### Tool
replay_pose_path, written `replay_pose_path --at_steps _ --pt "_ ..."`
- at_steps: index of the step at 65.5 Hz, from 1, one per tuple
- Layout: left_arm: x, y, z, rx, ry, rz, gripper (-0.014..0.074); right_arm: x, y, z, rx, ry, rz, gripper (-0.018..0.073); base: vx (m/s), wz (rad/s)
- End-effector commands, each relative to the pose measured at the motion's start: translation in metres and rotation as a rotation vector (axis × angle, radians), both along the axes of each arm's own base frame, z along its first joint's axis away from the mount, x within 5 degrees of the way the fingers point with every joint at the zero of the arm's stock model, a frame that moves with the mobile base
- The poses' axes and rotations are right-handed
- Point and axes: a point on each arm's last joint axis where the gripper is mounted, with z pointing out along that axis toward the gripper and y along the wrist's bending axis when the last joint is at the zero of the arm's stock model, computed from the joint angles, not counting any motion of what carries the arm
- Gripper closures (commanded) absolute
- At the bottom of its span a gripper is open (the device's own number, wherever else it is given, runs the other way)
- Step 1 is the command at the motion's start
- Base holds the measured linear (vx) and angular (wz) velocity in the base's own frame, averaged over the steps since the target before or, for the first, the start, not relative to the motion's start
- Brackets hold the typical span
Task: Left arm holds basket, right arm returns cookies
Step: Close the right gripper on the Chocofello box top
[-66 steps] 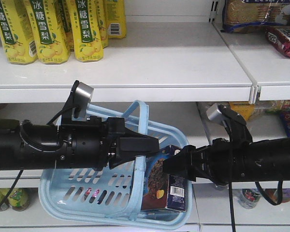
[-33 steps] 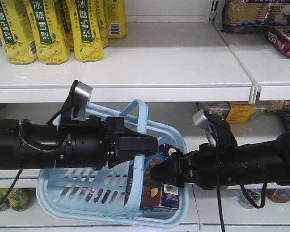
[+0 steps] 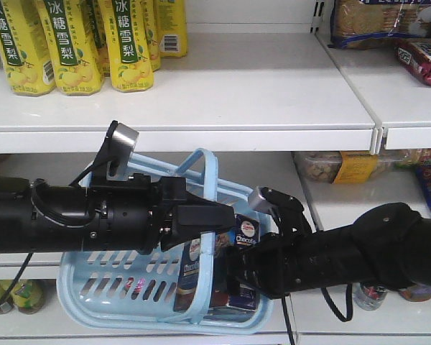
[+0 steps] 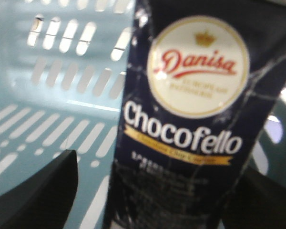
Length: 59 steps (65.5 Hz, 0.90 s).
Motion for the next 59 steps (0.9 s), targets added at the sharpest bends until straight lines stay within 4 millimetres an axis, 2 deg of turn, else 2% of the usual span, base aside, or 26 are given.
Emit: replay_pose_path --at_steps 1,15,40,49,59 --pt "-0.006 -0.001 0.032 -0.162 -0.023 -0.017 0.0603 0.014 0.005 0.011 0.02 -0.053 -0.026 0.0044 0.0 0.0" --pt "-0.006 -0.001 0.032 -0.162 -0.023 -0.017 0.0603 0.03 0.013 0.009 0.025 -0.055 -0.024 0.0125 0.0 0.0" --pt "-0.006 -0.001 0.032 -0.162 -0.023 -0.017 0.0603 0.032 0.014 0.009 0.023 -0.063 -0.033 0.0409 0.0 0.0" --pt "-0.006 -0.001 0.032 -0.162 -0.023 -0.017 0.0603 0.031 0.013 0.017 0.033 -0.084 -0.033 0.0433 0.0 0.0" --pt "-0.006 -0.001 0.032 -0.162 -0.023 -0.017 0.0603 0.026 0.011 0.035 0.059 -0.134 -0.033 0.0429 0.0 0.0"
